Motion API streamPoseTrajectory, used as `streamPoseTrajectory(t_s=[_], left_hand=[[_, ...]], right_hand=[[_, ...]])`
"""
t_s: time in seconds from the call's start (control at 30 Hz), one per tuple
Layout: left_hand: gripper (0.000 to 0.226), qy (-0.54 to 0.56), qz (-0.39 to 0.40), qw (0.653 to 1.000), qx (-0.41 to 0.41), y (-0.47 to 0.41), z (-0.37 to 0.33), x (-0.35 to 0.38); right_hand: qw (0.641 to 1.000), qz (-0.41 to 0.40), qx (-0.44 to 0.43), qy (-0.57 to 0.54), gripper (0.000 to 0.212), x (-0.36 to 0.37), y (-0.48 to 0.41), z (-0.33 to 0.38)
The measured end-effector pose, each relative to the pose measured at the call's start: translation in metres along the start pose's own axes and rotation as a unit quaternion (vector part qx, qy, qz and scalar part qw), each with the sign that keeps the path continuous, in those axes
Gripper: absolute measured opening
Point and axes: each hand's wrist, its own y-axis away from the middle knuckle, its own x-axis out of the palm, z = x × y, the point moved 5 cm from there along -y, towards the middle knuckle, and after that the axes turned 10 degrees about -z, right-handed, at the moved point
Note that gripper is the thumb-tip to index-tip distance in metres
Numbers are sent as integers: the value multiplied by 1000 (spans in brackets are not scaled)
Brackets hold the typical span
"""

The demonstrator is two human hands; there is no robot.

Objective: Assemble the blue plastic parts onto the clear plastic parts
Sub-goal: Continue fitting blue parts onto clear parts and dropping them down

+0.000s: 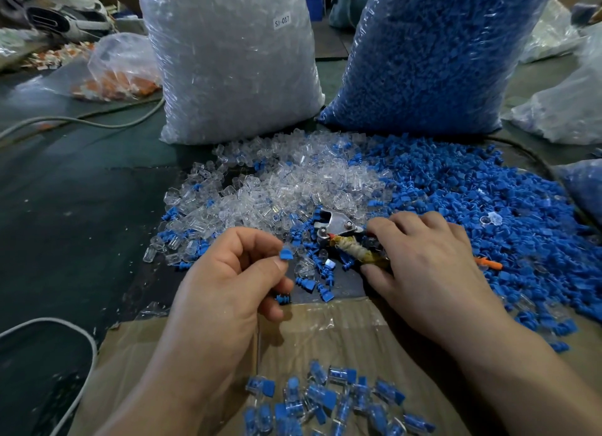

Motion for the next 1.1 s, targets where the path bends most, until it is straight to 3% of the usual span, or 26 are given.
streamPoseTrajectory(t_s=[0.2,0.3,0.43,0.6,1.1], left_hand=[[34,8,-33,999,7,0,-4,-6],[31,10,-35,999,11,0,-6,-8],[20,11,-35,999,25,0,-6,-8],[33,-1,-42,998,45,1,-6,-8],[33,-72,-42,993,85,7,-15,-7]], right_hand=[[985,-101,-11,-140,42,-23,4,6],[975,-115,-58,-184,43,-32,12,16],[973,-75,-119,-186,51,-29,19,24],[971,-76,-132,-185,50,-30,21,24],[972,-83,-158,-154,55,-35,17,26]])
